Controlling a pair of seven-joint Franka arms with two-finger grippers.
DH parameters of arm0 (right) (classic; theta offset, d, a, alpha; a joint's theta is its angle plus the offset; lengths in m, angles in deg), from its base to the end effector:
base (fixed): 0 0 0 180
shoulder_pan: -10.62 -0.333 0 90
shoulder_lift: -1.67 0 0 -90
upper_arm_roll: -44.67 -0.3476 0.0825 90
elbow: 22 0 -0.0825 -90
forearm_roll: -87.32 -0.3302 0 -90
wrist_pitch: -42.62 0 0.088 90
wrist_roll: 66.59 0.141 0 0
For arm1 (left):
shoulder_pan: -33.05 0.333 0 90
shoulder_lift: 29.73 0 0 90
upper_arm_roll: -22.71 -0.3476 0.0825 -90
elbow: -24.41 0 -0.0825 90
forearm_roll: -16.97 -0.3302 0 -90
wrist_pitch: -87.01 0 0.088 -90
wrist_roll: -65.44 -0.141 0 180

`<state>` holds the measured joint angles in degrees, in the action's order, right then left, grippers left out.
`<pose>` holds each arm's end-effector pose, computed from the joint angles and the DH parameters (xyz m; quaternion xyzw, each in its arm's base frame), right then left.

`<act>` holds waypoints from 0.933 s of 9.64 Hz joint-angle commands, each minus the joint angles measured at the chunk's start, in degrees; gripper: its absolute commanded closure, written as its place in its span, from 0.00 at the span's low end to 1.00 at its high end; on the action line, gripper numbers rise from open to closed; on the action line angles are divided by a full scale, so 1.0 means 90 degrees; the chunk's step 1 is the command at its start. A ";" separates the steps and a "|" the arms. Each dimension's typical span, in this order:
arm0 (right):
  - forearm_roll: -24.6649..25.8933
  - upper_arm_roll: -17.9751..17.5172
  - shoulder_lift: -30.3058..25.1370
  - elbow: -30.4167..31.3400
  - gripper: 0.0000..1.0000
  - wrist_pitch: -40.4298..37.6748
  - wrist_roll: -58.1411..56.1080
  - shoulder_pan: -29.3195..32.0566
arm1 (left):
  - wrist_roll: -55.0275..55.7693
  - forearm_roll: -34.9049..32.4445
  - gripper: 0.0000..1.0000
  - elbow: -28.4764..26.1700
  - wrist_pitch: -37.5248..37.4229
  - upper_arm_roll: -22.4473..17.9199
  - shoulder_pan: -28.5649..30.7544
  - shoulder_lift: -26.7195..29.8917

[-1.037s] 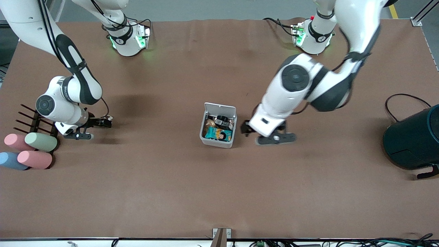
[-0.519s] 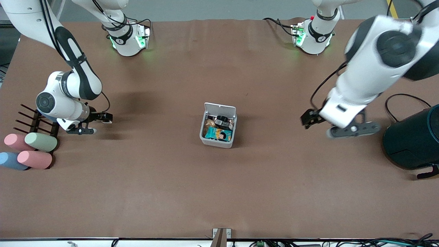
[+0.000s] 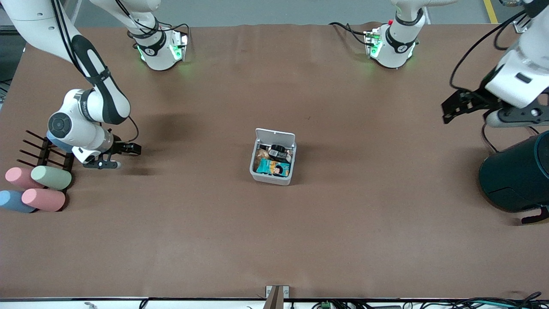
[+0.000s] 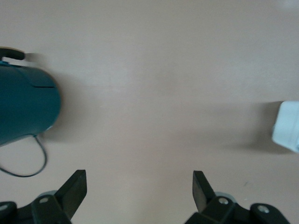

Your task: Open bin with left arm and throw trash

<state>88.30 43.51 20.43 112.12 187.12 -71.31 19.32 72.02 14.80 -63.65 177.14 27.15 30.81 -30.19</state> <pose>0.4762 -0.0630 0.2270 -0.9972 0.0175 0.0727 0.0066 0.5024 -0.0533 0.6326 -0.9997 0.0006 -0.0161 0.0169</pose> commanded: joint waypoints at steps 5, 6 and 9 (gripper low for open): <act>0.0058 -0.0046 0.0043 0.0049 1.00 -0.0167 0.0114 0.0049 | -0.0106 0.0232 0.00 0.0254 -0.0914 -0.0640 -0.0181 0.0022; 0.0048 -0.0056 0.0043 -0.0028 1.00 -0.0283 0.0124 0.0049 | -0.0106 0.0241 0.00 0.0254 -0.0720 -0.0650 -0.0181 0.0022; -0.0331 -0.0366 0.0014 -0.1137 1.00 -0.1626 0.0531 -0.0087 | -0.0136 0.0251 0.00 0.0254 -0.0251 -0.0650 -0.0181 0.0003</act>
<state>87.18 42.21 21.23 106.99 178.23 -69.63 19.22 70.56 16.31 -62.09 173.65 21.52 29.22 -30.08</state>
